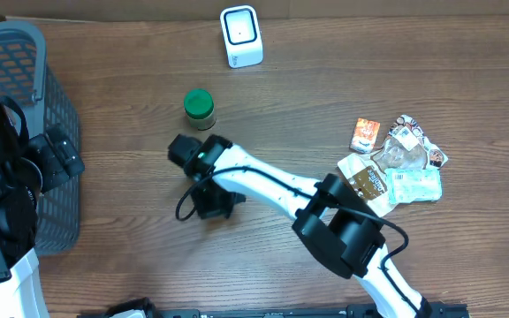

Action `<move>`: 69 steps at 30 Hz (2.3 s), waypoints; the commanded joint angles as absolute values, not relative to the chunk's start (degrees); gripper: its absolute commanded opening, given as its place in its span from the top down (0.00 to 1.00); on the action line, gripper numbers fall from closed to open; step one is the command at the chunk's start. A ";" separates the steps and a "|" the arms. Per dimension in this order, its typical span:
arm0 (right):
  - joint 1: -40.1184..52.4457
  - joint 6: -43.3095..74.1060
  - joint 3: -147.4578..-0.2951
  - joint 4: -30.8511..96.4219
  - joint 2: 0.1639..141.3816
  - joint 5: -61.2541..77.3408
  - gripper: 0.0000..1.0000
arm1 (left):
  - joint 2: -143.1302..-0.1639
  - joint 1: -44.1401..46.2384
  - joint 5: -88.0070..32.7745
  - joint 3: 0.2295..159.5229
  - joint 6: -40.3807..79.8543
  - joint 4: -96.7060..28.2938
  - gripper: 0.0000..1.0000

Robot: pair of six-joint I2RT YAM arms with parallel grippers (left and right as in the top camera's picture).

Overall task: Scan the item barcode
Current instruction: 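Grasp and regrip the small green packet with the right gripper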

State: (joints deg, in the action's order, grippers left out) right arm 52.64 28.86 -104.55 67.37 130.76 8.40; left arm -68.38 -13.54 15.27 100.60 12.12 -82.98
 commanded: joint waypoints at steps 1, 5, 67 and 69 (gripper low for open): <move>49.84 30.44 -104.18 66.43 129.01 -0.21 0.96 | -67.88 -13.85 15.84 101.73 13.32 -82.91 0.00; 46.70 30.15 -104.20 63.42 129.01 -4.95 0.96 | -67.88 -13.85 15.84 101.73 13.32 -82.91 0.00; 47.09 31.66 -97.80 56.88 127.31 20.73 0.48 | -67.88 -13.85 15.84 101.71 13.32 -82.91 0.00; 47.11 31.81 -96.68 55.64 127.31 20.86 0.51 | -67.88 -13.85 15.84 101.73 13.32 -82.94 0.00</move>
